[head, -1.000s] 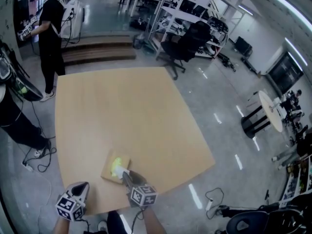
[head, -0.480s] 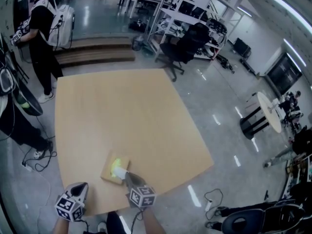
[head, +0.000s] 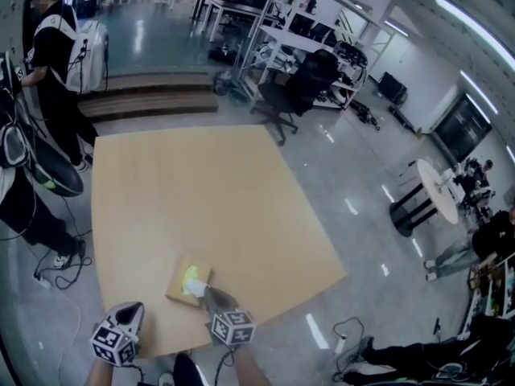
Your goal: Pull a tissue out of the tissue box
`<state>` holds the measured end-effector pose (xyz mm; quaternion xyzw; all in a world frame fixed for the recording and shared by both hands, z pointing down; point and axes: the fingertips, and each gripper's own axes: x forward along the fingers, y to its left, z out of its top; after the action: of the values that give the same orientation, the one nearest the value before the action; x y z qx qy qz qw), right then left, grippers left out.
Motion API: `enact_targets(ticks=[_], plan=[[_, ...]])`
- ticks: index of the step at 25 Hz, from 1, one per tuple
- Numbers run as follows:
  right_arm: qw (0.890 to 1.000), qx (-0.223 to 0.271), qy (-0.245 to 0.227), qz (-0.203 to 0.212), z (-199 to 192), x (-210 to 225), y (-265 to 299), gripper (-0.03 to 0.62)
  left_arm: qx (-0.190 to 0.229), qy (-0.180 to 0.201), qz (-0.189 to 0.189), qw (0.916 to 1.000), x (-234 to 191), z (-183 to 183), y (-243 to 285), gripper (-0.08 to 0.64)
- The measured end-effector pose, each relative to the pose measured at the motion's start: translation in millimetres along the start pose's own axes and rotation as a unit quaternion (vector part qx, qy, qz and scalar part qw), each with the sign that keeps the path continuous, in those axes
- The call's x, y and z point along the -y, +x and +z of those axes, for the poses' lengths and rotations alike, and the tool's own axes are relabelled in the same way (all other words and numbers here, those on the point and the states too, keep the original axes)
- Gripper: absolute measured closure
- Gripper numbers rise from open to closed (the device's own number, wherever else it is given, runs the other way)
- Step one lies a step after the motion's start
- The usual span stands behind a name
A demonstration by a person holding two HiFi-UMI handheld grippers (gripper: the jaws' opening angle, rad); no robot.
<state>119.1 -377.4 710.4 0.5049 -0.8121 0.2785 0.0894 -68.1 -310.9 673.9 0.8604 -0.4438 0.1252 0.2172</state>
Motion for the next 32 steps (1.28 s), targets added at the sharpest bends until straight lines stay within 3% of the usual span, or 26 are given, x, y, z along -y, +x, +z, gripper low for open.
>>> enact_targets(ticks=[7,19,32], plan=[[0.999,0.042,-0.009,-0.005,28,-12,-20,0.591,0.02,0.002,0.0,0.9998,3,11,-12,0.552],[0.991,0.111,-0.06,-0.055,84,-33,-98,0.591,0.075,0.035,-0.015,0.9964,25,64,-37,0.552],[0.976,0.166,-0.099,-0.104,83,-60,-196,0.591,0.114,0.074,-0.02,0.9905,61,84,-66,0.552]])
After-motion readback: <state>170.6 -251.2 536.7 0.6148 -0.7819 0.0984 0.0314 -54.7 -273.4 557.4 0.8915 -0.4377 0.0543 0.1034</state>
